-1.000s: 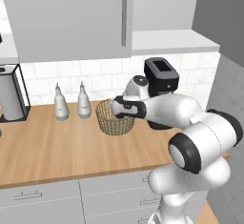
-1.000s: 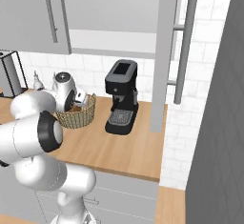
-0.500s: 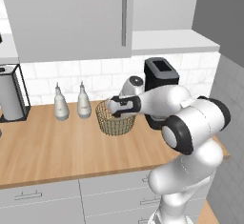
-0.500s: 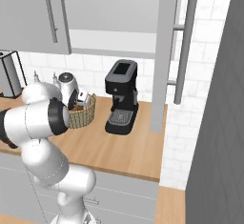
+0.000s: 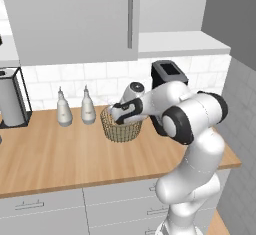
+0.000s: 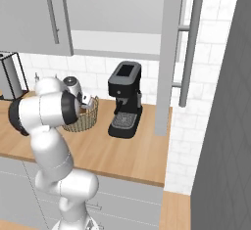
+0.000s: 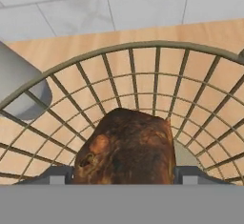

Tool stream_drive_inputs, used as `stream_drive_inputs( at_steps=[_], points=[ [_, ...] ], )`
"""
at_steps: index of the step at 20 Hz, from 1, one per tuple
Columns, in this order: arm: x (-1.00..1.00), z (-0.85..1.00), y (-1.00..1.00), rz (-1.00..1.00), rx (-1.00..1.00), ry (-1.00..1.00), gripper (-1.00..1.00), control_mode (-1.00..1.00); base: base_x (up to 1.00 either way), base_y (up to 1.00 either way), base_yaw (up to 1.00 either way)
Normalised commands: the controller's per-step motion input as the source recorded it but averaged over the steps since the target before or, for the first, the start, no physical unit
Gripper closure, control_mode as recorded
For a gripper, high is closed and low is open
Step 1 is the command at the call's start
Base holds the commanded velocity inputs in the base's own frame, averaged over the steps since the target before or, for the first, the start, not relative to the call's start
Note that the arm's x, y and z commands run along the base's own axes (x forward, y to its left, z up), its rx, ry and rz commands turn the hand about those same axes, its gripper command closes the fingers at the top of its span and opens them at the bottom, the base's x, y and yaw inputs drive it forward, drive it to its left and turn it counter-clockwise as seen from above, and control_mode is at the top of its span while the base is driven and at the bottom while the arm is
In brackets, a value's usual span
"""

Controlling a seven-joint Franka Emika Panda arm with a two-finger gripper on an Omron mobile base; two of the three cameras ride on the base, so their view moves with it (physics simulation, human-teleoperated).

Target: Open the cabinet, pick up the bread from the cabinet and place it in the basket. Then move the basket to the dining counter.

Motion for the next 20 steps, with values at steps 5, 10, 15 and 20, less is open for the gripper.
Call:
stream_drive_inputs(
  at_steps=[5, 10, 15, 20],
  points=[
    [0.36, -0.17, 0.09, 0.0, -0.01, 0.0, 1.0, -1.0, 0.0, 0.0, 0.0],
    [0.28, -0.12, 0.0, 0.0, -0.02, 0.0, 1.0, -1.0, 0.0, 0.0, 0.0],
    [0.11, -0.08, 0.03, 0.0, -0.01, 0.0, -1.0, -1.0, 0.0, 0.0, 0.0],
    [-0.12, 0.03, 0.0, 0.0, 0.0, -0.02, -1.0, -1.0, 0.0, 0.0, 0.0]
  ],
)
